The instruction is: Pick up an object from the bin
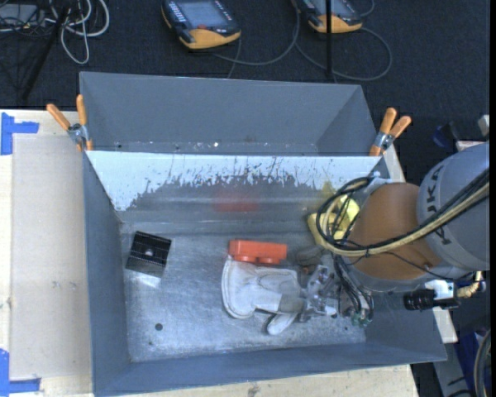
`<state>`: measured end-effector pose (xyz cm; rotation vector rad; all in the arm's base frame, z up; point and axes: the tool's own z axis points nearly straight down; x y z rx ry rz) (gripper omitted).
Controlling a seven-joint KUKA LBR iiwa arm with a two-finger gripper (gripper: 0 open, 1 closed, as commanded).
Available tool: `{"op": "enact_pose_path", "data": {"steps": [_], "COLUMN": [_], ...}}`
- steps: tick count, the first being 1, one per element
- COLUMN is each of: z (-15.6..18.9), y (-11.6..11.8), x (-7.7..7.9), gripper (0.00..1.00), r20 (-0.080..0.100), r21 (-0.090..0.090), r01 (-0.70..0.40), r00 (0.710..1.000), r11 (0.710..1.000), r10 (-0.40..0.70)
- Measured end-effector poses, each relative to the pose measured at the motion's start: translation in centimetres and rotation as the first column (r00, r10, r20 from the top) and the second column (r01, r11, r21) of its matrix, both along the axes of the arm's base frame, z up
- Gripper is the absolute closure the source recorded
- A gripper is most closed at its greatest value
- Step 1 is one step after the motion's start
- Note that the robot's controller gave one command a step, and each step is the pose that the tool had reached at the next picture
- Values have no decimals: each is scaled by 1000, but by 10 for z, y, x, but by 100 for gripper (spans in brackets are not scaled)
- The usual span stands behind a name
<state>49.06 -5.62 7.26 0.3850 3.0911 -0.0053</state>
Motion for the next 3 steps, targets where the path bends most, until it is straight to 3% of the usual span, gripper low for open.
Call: {"op": "enact_pose_path", "data": {"steps": [3], "z": [16], "y": [2], "x": [-3], "gripper": [100], "r20": [-20], "r21": [5], "r01": [7], "r00": [1000], "r11": [1000], "r10": [-7]}}
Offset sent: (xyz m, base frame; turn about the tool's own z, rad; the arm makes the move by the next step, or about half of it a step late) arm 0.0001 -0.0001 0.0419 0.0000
